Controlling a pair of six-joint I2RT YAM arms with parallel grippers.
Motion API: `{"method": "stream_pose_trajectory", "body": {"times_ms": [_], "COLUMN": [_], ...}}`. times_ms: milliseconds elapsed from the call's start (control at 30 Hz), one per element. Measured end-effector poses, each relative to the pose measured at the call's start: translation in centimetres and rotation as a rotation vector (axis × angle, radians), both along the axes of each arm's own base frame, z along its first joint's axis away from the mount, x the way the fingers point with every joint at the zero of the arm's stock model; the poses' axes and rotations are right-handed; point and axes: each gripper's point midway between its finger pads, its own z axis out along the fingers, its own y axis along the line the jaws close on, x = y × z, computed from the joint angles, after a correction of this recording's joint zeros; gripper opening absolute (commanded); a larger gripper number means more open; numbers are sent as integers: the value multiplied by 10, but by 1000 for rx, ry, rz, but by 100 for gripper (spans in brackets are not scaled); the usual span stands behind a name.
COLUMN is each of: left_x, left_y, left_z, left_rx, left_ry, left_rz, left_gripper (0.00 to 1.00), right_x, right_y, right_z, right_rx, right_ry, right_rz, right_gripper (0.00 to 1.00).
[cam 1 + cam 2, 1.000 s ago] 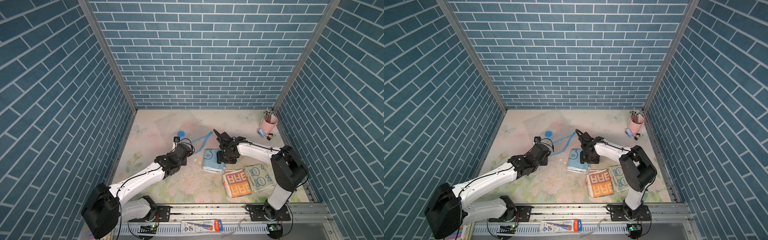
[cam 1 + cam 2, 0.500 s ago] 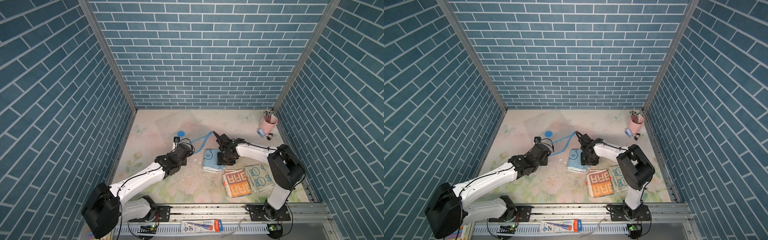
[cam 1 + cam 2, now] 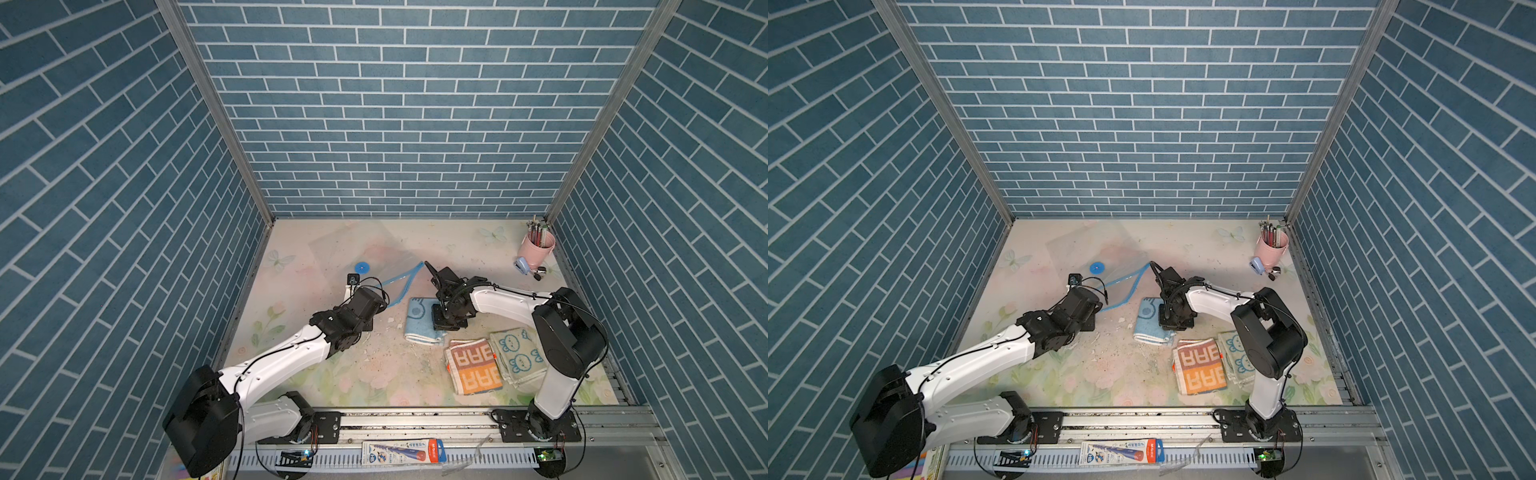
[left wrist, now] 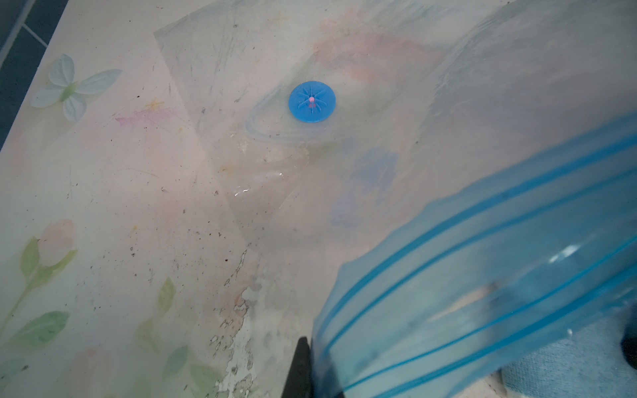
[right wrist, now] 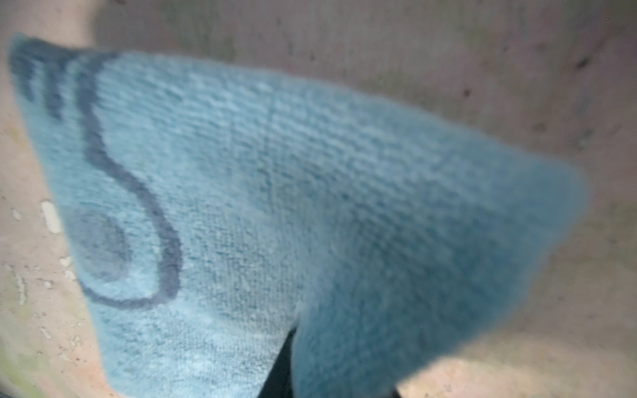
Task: Place the folded towel into the vacuum bag
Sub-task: Pick up the towel from the center of the board.
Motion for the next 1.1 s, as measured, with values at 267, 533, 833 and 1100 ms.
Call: {"method": "stream_pose_trajectory", "body": {"times_ms": [267, 533, 833, 1100], "left_x": [-1, -1, -1, 3], "left_y": [0, 0, -1, -6], "left_z": [0, 0, 1, 3], "left_rx": [1, 7, 11, 14], "left_ry": [0, -1, -2, 1], "left_rz": [-1, -3, -4, -6], "left_gripper": [0, 0, 0, 0], "right_x": [0, 7, 31, 28], "right_y": [4, -6, -13, -24], "right_z": [3, 26, 80, 98], "right_rx": [52, 170, 323, 376], "right_ry": [-26, -70, -186, -203], "right_rz": [-1, -45, -95, -113], "right_gripper": [1, 0, 0, 0]}}
